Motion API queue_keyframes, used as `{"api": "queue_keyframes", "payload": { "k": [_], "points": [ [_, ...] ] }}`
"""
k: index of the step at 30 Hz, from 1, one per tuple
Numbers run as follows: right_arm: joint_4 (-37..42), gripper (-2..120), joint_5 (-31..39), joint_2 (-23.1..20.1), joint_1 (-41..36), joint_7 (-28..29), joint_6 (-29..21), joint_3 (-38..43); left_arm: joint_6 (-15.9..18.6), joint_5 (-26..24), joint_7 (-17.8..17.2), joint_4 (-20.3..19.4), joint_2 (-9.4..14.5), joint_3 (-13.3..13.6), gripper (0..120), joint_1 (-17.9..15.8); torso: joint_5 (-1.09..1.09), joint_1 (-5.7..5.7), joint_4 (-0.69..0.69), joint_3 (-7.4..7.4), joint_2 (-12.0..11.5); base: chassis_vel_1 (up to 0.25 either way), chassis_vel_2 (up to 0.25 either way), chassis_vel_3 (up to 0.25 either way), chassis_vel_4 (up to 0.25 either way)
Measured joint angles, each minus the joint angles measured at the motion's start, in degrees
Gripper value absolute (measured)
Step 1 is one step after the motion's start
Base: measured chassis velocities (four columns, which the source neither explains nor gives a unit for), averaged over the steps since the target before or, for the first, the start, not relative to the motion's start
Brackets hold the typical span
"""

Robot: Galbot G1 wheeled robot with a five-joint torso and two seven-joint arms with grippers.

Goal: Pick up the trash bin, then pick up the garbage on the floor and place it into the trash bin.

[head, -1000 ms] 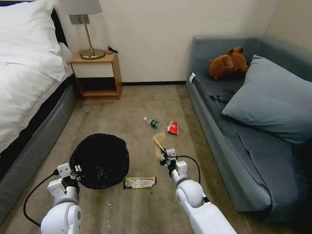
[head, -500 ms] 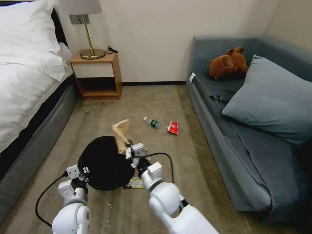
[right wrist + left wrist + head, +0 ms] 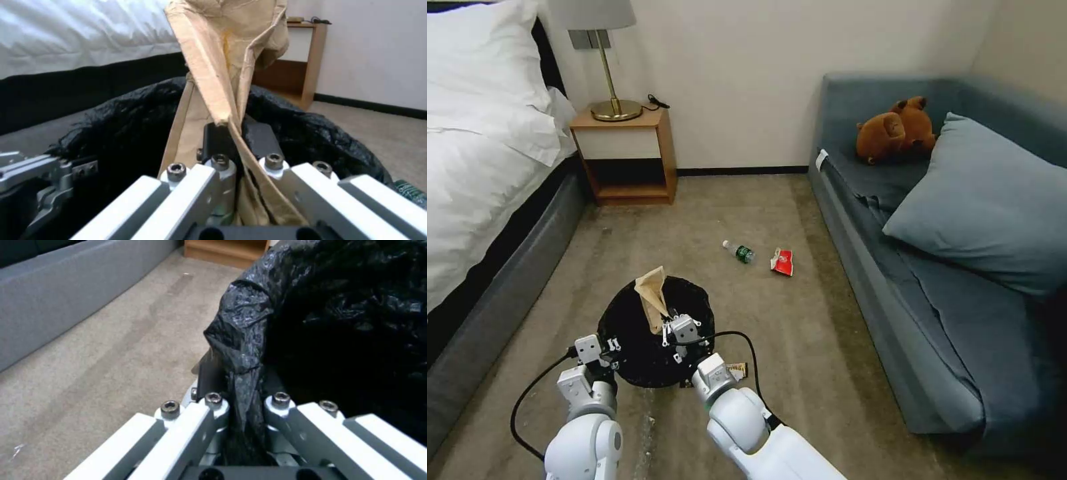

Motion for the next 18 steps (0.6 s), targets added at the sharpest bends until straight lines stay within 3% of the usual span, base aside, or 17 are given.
{"api": "queue_keyframes", "payload": {
  "k": [4, 18],
  "points": [
    [-0.01, 1, -1.64, -0.09, -0.51, -0.66, 0.01, 0.14, -0.04, 0.03, -0.01, 0.0, -0.05, 0.04, 4, 0.1, 0.0, 0.0, 0.0, 0.0, 0.0, 0.0, 0.0, 0.0, 0.0],
    [0.63, 54, -3.11, -0.27, -1.74, -1.35, 0.16, 0.53, -0.79, 0.52, -0.23, 0.32, -0.04, 1.89, 4, 0.98, -0.01, 0.0, 0.03, 0.0, 0.0, 0.0, 0.0, 0.0, 0.0]
  ]
}}
